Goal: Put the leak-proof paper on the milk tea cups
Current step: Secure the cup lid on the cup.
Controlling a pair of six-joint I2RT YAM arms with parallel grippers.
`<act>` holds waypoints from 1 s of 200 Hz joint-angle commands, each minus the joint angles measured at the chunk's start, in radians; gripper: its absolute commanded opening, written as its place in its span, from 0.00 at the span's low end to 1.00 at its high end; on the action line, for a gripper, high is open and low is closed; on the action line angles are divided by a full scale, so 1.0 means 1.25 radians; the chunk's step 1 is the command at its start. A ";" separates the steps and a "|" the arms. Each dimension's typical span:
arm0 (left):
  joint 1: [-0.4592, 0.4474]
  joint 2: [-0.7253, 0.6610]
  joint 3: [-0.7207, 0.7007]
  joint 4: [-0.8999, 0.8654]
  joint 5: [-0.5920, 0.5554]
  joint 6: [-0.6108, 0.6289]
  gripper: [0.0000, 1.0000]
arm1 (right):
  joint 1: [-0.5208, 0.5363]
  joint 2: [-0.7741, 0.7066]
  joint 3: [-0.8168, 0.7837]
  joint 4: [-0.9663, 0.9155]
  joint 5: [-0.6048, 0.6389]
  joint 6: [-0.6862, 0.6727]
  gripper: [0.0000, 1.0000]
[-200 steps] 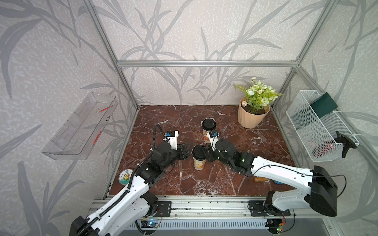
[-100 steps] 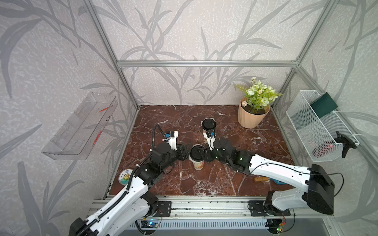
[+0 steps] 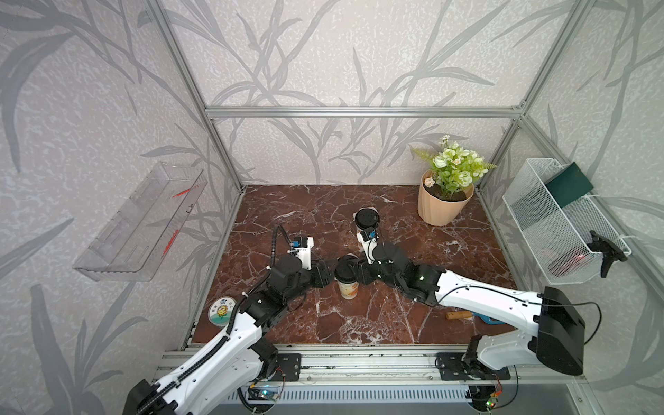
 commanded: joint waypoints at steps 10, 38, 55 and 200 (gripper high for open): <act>0.006 -0.006 -0.059 0.040 0.010 -0.021 0.57 | -0.002 0.015 -0.066 -0.030 0.020 0.020 0.58; 0.006 -0.017 -0.088 0.047 0.019 -0.031 0.56 | -0.001 0.018 -0.122 -0.005 0.025 0.051 0.56; 0.006 -0.025 -0.091 0.022 0.012 -0.033 0.55 | -0.001 0.028 -0.158 0.014 0.016 0.071 0.54; -0.016 0.161 -0.039 0.106 0.115 0.069 0.55 | 0.005 0.002 -0.214 0.035 -0.016 0.104 0.52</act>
